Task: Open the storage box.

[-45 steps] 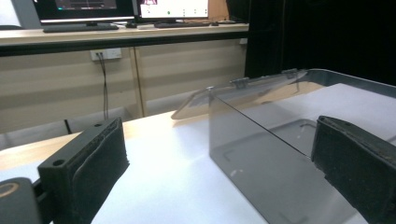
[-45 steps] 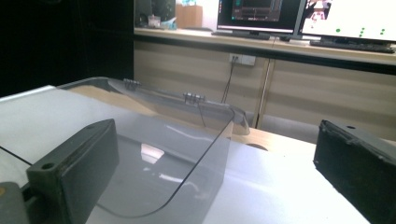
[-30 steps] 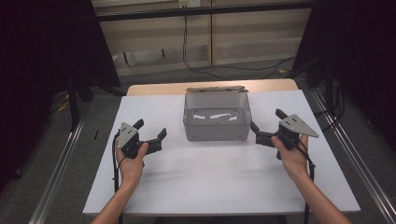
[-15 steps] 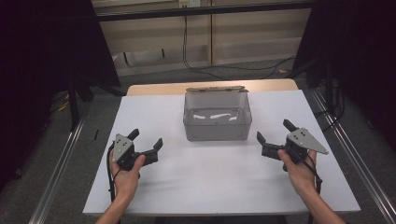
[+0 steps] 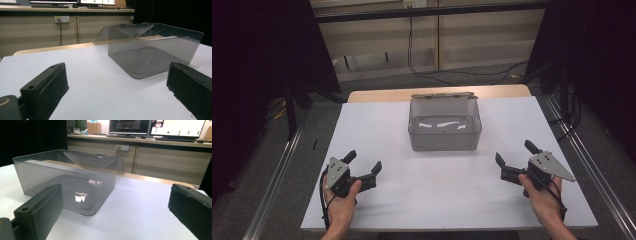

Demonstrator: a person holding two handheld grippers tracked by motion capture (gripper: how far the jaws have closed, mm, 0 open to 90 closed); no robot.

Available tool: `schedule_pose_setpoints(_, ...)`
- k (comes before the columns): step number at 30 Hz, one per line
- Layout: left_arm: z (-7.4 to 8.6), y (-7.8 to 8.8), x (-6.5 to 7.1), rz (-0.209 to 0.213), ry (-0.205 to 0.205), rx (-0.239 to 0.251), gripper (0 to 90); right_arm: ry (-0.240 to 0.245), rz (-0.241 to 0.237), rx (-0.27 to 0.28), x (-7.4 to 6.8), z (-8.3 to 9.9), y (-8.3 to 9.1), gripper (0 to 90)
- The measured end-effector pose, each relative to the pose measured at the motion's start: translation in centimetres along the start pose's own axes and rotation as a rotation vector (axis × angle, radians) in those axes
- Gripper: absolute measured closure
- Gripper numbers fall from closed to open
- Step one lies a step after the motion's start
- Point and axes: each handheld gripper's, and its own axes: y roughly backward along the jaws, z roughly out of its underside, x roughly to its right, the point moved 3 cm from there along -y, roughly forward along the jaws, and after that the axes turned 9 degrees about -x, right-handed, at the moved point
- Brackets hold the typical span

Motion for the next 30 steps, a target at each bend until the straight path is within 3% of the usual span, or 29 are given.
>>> schedule_pose_setpoints(5, 0.5, 0.6, -0.2, -0.012, 0.032, -0.005, 3.2, -0.003, 0.016, -0.012, 0.3, 0.5, 1.1, 0.0)
schedule_pose_setpoints(9, 0.9, 0.9, -0.1, -0.012, 0.013, -0.01, 3.2, -0.016, 0.017, -0.015, 0.5, 1.0, 1.7, 0.0)
schedule_pose_setpoints(12, 1.0, 1.0, -0.2, -0.016, 0.028, -0.011, 3.2, -0.007, 0.027, -0.023, 0.5, 1.5, 1.8, 0.0)
schedule_pose_setpoints(17, 1.4, 1.3, -0.4, -0.032, 0.013, 0.001, 3.2, -0.014, 0.048, -0.029, 0.8, 2.2, 2.6, 0.4)
schedule_pose_setpoints(20, 1.8, 1.2, -0.6, -0.029, 0.053, -0.017, 3.2, -0.017, 0.057, -0.026, 0.9, 2.5, 3.1, 0.1)
schedule_pose_setpoints(24, 1.9, 1.2, -0.4, -0.042, 0.026, -0.024, 3.1, -0.021, 0.055, -0.017, 0.9, 2.9, 3.4, 0.0)
schedule_pose_setpoints(30, 2.1, 1.1, 0.0, -0.017, 0.039, -0.036, 3.0, -0.015, 0.07, -0.015, 1.0, 2.9, 3.2, 0.0)
